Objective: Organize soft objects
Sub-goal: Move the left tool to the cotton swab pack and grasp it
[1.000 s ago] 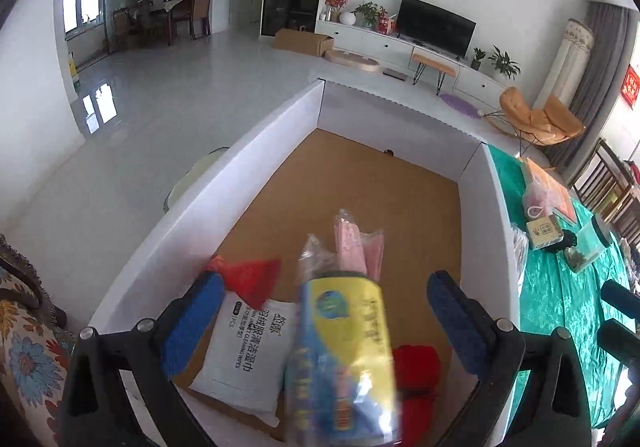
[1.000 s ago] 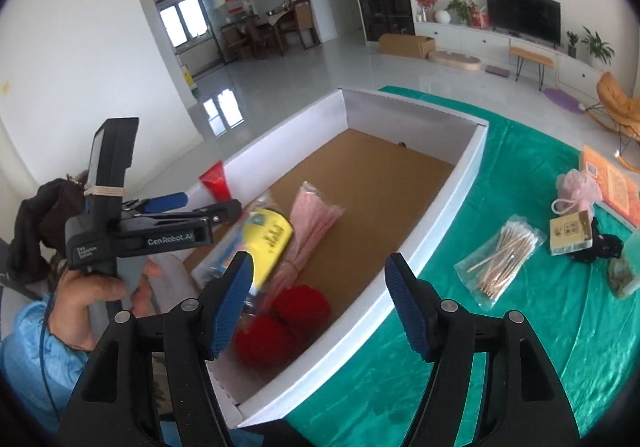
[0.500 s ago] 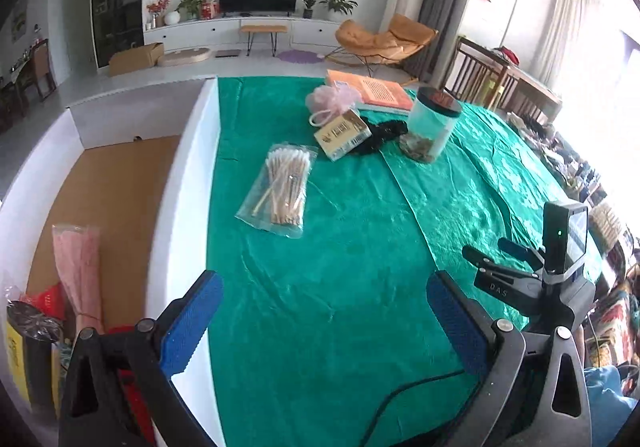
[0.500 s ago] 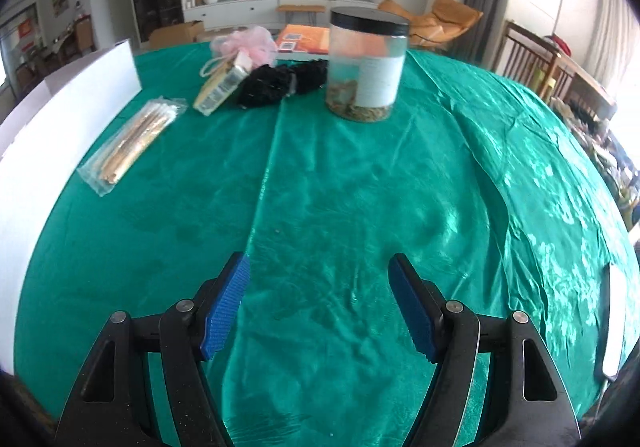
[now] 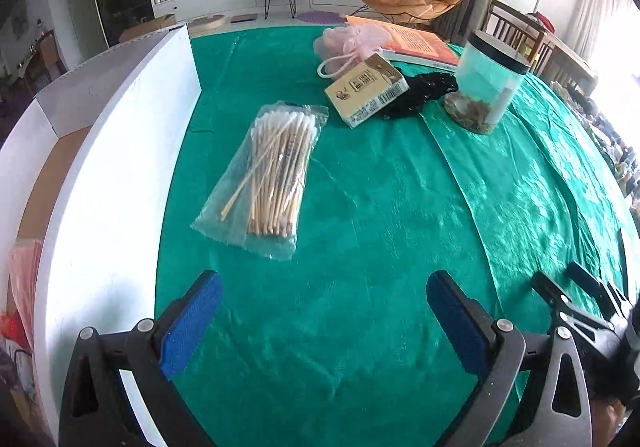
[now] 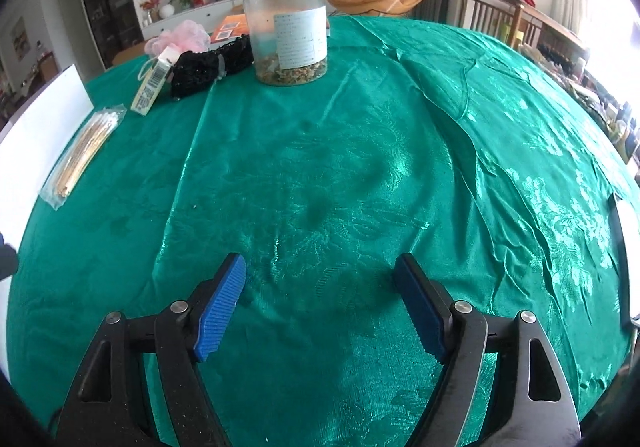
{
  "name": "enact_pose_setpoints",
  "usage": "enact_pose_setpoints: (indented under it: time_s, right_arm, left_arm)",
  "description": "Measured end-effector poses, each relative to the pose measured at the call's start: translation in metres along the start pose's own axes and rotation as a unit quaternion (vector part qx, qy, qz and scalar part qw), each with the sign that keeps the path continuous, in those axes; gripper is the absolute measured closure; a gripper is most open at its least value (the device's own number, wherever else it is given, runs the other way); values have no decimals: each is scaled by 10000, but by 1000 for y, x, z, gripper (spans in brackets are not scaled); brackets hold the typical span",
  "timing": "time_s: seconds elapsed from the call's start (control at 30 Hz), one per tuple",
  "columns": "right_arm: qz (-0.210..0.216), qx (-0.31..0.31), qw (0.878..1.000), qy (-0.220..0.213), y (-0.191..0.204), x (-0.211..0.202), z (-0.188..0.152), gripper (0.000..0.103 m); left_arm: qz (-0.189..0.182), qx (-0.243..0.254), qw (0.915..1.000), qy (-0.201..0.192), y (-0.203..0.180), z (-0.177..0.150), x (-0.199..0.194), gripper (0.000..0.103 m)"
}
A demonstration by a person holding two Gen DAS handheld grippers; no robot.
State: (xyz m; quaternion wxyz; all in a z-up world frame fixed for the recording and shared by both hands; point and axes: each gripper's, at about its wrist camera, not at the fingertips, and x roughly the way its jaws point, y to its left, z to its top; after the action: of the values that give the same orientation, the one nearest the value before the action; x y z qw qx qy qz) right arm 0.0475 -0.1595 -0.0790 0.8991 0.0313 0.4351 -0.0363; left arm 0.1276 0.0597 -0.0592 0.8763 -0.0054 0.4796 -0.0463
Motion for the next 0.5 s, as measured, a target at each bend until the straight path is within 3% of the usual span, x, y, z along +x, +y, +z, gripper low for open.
enact_pose_setpoints:
  time_s: [0.07,0.17,0.27,0.4,0.5]
  right_arm:
    - [41,34,10000,-15,-2,-1,-1,23]
    - [59,43,10000,-25,-2,0,-2,23]
    - [51,32,10000,-21,-1,0,-2,21]
    - [59,0,10000,-4,0,0,-2,20]
    - [84,25,10000,-10,0,0,-2,20]
  left_arm:
    - [323,-71,9994,90,7,23,28,2]
    - [465,-253,9978,393,17,44,65,2]
    - [790,-97,9956,488,20,58,87,0]
    - [523,-446,9960,577,38,69,100,0]
    - [543,-491,9961,499,46,73,102,0]
